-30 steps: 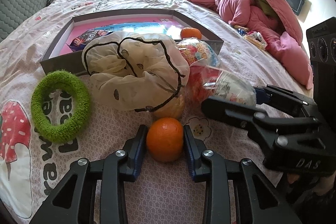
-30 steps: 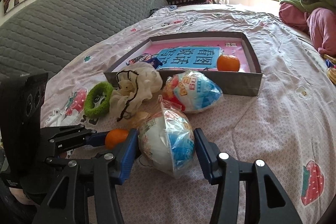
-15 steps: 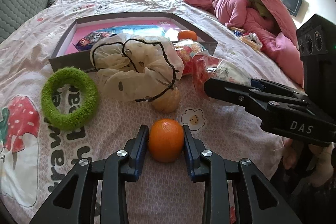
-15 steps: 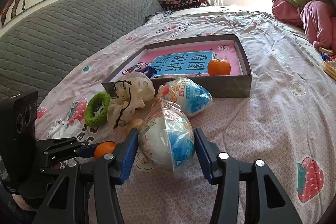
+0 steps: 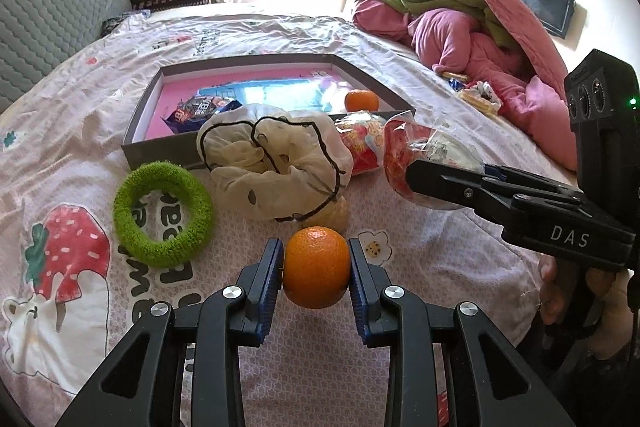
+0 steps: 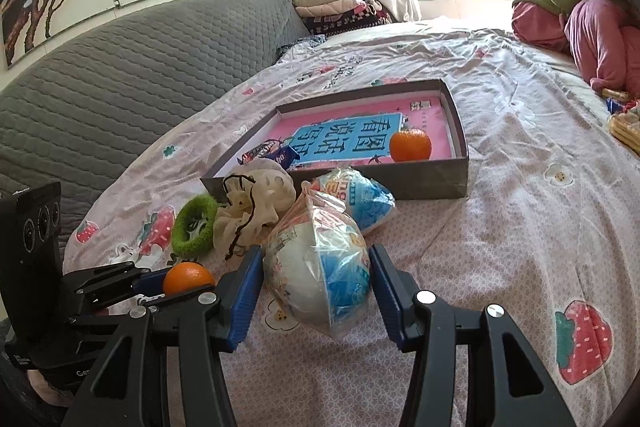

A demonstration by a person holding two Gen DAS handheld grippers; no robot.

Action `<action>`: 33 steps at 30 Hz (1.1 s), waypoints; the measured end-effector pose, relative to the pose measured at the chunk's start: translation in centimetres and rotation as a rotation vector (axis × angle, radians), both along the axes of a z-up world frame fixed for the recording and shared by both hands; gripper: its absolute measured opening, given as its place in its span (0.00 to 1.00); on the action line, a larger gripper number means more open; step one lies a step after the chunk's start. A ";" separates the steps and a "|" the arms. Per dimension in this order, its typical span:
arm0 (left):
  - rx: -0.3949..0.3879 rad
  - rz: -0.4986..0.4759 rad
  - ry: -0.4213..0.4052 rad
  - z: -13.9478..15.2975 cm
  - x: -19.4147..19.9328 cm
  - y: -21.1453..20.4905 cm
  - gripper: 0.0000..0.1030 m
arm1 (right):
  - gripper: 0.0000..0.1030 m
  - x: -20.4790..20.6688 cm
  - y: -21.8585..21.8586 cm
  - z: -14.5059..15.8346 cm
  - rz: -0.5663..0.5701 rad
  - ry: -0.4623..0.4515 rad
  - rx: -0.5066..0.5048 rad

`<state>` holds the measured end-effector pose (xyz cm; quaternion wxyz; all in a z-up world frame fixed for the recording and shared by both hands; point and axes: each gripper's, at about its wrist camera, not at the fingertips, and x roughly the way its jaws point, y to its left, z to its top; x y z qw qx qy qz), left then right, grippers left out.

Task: Organize objects
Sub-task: 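Close left gripper on the orange while right gripper grasps the clear plastic bag, then lift and carry the orange and egg-toy bag over the grey tray with both grippers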

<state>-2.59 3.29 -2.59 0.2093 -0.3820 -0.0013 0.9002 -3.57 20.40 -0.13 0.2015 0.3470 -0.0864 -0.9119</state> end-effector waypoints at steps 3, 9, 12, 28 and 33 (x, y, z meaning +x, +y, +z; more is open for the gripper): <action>0.001 0.001 0.011 0.2 0.1 0.0 0.31 | 0.51 0.5 -0.3 0.6 0.002 0.041 0.019; 0.009 0.017 0.044 0.8 0.0 -0.5 0.31 | 0.51 1.0 -0.6 1.5 0.000 0.103 0.030; 0.015 0.032 0.057 1.1 -0.2 -0.9 0.31 | 0.51 1.2 -0.4 1.9 -0.011 0.124 0.024; 0.023 0.045 0.070 1.9 -0.5 -1.4 0.31 | 0.52 1.7 -0.8 2.5 -0.009 0.169 0.059; 0.031 0.046 0.081 2.2 -0.6 -1.6 0.31 | 0.52 1.8 -0.9 2.6 -0.004 0.177 0.060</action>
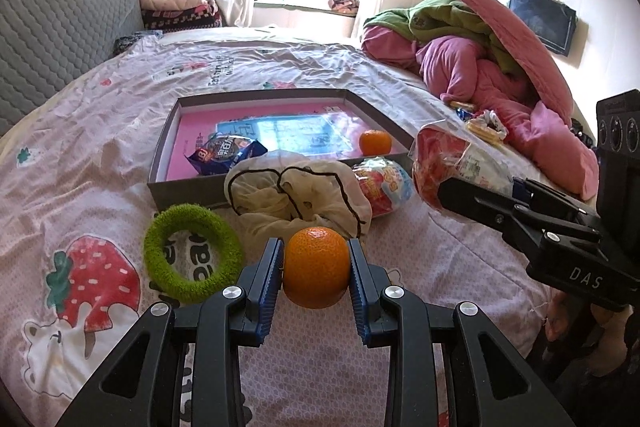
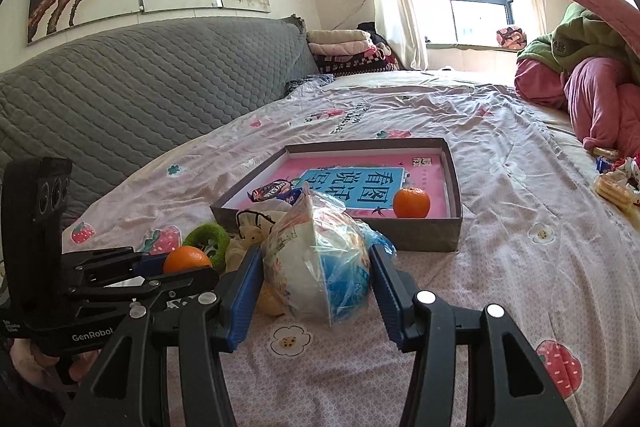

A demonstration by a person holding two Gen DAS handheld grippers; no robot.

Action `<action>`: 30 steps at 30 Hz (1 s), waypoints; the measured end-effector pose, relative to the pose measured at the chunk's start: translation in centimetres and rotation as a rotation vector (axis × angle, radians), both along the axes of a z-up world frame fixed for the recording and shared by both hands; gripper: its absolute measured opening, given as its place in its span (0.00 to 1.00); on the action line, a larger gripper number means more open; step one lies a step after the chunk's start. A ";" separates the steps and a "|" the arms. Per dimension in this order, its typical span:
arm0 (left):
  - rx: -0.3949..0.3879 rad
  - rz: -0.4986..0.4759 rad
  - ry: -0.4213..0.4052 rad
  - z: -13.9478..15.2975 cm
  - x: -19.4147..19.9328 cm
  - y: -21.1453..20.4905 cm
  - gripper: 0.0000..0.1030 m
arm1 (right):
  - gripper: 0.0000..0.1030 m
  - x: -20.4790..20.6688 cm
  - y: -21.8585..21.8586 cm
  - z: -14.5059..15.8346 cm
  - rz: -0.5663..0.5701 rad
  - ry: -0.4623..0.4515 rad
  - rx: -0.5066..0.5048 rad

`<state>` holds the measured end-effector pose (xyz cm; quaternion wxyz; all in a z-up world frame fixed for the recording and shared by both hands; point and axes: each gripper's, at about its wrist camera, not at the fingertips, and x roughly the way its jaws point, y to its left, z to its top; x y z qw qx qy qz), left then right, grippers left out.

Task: Organize objects
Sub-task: 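Lift and carry the orange and egg-toy bag over the grey tray with both grippers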

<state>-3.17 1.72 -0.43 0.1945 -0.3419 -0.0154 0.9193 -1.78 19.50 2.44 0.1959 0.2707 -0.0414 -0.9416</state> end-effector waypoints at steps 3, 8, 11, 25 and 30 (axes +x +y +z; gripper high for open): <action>0.005 0.007 -0.007 -0.1 -0.3 -0.3 0.31 | 0.52 0.1 0.0 0.1 0.001 0.005 0.002; 0.018 0.021 -0.019 0.0 -0.9 -0.7 0.31 | 0.52 0.2 -0.1 0.4 -0.006 0.020 0.006; 0.017 0.026 -0.004 0.5 -1.1 -0.8 0.31 | 0.52 0.3 -0.2 0.6 -0.013 0.031 0.024; 0.028 0.060 0.045 2.8 -2.9 -2.2 0.31 | 0.52 -0.4 -0.8 1.1 -0.008 0.048 0.050; 0.024 0.061 0.061 3.4 -3.8 -2.4 0.31 | 0.52 -1.0 -0.9 1.6 -0.005 0.057 0.052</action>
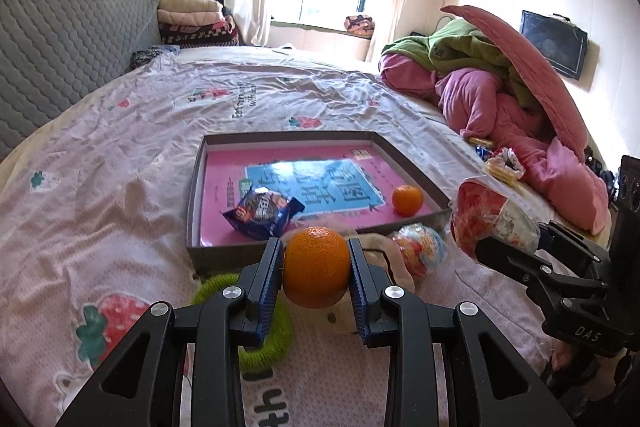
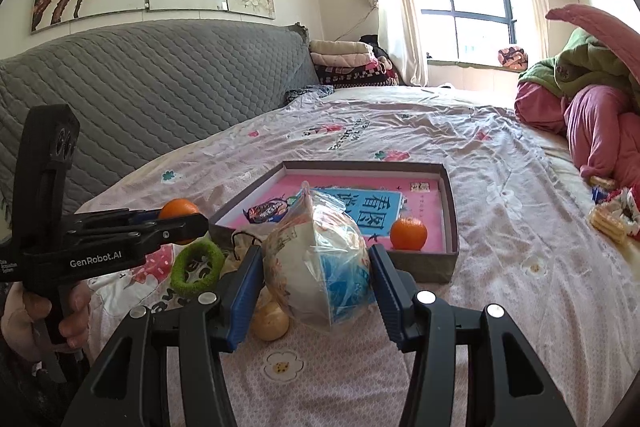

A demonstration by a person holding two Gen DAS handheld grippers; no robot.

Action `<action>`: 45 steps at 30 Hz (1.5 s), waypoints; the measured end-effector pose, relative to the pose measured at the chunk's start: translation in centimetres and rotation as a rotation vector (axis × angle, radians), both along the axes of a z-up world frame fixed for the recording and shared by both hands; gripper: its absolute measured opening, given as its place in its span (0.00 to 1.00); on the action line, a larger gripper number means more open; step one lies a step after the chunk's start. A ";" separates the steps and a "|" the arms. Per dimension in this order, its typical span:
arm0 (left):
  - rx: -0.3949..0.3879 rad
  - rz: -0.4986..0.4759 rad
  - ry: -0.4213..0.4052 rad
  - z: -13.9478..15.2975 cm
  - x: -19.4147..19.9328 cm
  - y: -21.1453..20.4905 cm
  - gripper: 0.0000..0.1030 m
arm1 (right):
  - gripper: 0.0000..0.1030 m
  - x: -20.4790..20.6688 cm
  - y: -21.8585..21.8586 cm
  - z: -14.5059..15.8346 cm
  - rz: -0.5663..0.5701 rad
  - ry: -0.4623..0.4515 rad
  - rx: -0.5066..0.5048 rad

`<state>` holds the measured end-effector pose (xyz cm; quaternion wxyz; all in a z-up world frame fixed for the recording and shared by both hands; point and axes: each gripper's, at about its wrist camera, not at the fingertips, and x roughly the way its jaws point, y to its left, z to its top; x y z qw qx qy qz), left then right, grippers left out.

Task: Organize objects
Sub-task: 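Lift and carry the orange and egg-toy bag over the grey tray with both grippers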

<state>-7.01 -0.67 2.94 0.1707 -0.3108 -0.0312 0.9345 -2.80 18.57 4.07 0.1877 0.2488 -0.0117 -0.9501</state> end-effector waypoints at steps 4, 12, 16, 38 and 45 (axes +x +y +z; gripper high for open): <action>-0.006 -0.002 0.013 0.3 -0.6 0.0 0.31 | 0.52 -0.8 0.0 0.6 -0.002 0.012 0.003; -0.011 -0.002 0.010 0.3 -2.1 -0.2 0.31 | 0.52 -2.3 -0.2 1.0 -0.002 0.009 0.016; -0.019 0.009 0.023 0.6 -2.9 -0.5 0.31 | 0.52 -3.2 -0.3 1.3 -0.002 0.018 0.024; -0.007 0.057 0.143 4.6 -6.2 -3.3 0.31 | 0.52 -5.8 0.1 3.8 -0.052 0.142 0.011; -0.014 0.059 0.135 3.9 -7.8 -3.4 0.31 | 0.52 -7.4 -0.2 4.0 -0.053 0.151 0.007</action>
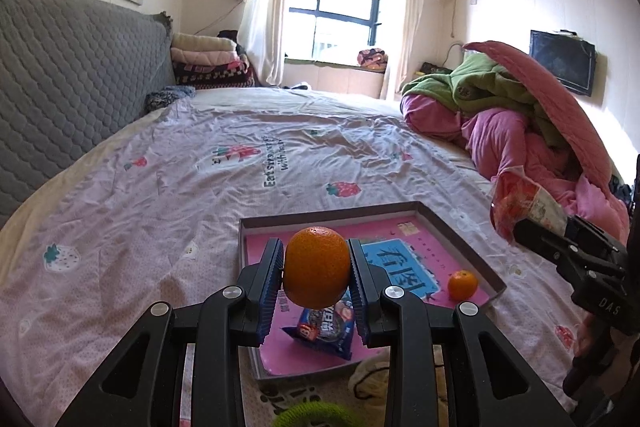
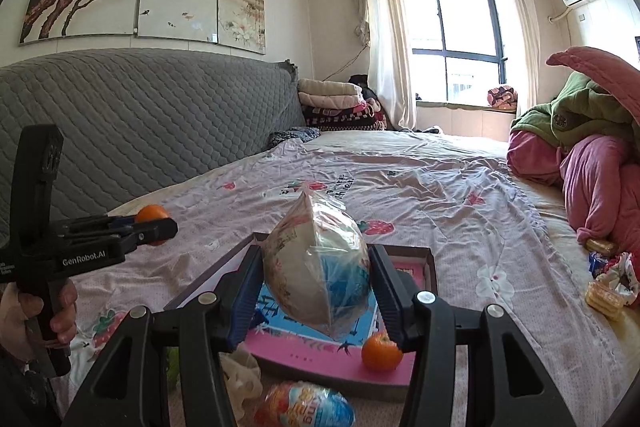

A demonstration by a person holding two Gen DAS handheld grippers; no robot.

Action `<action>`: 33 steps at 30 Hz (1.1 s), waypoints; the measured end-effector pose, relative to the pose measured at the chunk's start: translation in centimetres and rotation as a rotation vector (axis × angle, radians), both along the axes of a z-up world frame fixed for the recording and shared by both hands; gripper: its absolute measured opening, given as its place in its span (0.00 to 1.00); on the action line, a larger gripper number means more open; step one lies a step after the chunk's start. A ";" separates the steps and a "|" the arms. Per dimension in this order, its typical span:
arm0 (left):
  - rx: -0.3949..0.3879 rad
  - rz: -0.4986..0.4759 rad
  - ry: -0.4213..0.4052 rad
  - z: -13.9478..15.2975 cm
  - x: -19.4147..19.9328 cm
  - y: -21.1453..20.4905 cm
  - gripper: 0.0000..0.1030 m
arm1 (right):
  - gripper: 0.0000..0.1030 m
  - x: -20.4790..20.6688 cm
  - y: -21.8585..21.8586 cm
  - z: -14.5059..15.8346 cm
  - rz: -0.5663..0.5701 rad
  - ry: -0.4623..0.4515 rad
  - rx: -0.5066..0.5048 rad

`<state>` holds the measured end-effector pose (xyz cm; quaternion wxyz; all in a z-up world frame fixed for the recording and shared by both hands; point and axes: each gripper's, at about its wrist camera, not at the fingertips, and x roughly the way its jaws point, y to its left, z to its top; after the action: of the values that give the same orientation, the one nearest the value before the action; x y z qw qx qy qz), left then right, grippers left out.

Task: Organize objects
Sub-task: 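Lift and carry the orange and egg-toy bag over the grey tray with both grippers, then lower the orange and egg-toy bag toward the pink book in the tray with both grippers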

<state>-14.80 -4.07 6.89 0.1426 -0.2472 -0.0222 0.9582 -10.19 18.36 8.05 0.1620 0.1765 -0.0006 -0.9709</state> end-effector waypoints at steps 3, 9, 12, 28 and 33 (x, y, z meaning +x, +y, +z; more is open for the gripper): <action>-0.005 0.006 -0.005 -0.4 -0.6 -0.2 0.31 | 0.52 -0.8 -0.2 -0.2 0.006 -0.003 0.001; -0.012 0.019 -0.043 -2.0 -1.6 -0.5 0.31 | 0.52 -2.0 -0.6 -1.5 0.018 -0.044 0.024; -0.027 0.026 -0.061 -2.8 -2.0 -0.5 0.31 | 0.52 -2.5 -0.8 -1.9 0.025 -0.060 0.034; -0.039 0.011 -0.213 -7.3 -3.5 -0.3 0.31 | 0.52 -4.3 -1.2 -5.5 0.047 -0.172 0.062; -0.065 0.003 -0.237 -8.2 -3.5 0.3 0.31 | 0.52 -4.4 -1.5 -6.2 0.060 -0.196 0.072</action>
<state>-18.25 -3.73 -1.31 0.1293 -0.3630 -0.0083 0.9227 -14.57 16.89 1.89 0.1839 0.2763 0.0238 -0.9430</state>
